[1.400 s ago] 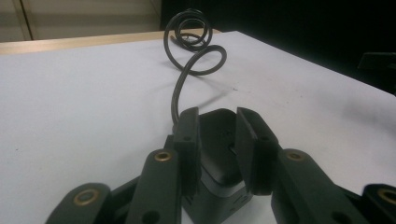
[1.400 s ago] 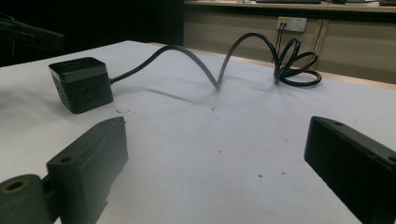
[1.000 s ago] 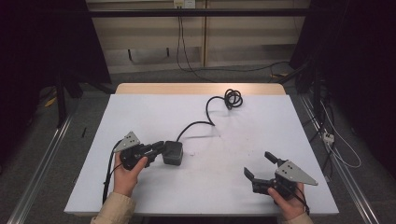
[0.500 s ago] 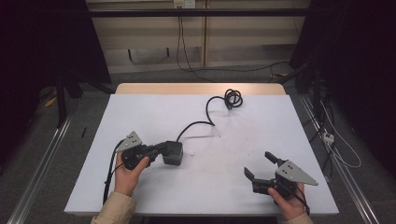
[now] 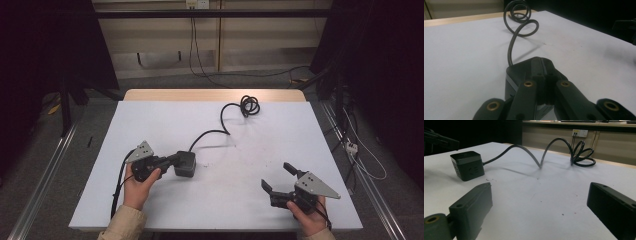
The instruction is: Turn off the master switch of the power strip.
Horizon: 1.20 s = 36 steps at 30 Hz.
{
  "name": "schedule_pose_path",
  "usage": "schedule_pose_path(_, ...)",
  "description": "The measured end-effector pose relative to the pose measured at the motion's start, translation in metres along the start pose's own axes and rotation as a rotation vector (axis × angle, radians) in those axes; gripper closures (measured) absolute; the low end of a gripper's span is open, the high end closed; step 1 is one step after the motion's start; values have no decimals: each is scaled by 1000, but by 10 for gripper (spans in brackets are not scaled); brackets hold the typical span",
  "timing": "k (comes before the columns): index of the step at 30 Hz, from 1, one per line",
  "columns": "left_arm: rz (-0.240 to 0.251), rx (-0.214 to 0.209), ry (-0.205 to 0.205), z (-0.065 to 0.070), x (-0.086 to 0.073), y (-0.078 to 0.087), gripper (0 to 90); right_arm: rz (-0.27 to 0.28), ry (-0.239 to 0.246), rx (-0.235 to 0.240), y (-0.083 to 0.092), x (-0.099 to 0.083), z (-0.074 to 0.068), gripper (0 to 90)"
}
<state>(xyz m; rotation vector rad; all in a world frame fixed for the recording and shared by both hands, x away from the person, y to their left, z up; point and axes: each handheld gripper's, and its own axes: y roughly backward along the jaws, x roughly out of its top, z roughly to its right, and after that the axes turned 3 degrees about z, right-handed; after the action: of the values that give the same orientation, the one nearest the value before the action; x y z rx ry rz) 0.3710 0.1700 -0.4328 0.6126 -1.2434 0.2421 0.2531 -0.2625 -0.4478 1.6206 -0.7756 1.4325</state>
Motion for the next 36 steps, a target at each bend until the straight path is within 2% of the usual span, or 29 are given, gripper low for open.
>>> schedule_pose_path(23,-36,-32,10,5,3,-7,900,1,2,-1,0,0,0,56)
schedule_pose_path(36,-51,-30,3,5,3,-9,900,1,2,-1,0,0,0,56)
